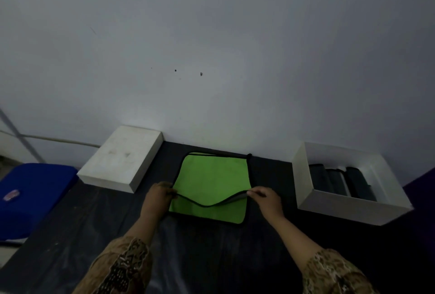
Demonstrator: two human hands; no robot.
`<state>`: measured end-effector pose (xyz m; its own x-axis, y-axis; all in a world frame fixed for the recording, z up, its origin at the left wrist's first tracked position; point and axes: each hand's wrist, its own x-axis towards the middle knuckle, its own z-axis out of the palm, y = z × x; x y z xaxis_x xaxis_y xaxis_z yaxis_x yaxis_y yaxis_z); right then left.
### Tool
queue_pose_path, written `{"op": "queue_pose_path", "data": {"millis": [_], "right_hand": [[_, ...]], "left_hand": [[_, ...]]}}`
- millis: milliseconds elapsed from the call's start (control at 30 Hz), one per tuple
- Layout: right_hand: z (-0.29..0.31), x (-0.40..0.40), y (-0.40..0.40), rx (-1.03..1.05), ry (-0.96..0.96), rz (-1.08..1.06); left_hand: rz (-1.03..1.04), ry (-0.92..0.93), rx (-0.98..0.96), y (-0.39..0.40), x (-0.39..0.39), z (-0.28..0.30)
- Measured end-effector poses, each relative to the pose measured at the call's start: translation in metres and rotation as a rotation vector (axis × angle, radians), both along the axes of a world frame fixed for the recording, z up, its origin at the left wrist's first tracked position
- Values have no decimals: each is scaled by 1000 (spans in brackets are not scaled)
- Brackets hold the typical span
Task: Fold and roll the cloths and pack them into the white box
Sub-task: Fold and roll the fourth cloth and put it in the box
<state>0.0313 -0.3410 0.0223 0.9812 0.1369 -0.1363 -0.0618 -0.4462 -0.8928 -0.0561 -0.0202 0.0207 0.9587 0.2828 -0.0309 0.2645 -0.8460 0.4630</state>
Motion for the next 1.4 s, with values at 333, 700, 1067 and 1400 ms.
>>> {"op": "queue_pose_path", "data": {"millis": [333, 700, 1067, 1400], "right_hand": [[4, -26, -21, -44, -212, -78], [-49, -74, -67, -692, 983, 538], [-33, -44, -51, -291, 415, 83], [-53, -5, -31, -152, 368, -184]], "left_hand": [[152, 176, -690, -10, -21, 14], [28, 1286, -427, -34, -87, -21], [265, 304, -489, -36, -57, -45], [295, 197, -453, -36, 1, -64]]}}
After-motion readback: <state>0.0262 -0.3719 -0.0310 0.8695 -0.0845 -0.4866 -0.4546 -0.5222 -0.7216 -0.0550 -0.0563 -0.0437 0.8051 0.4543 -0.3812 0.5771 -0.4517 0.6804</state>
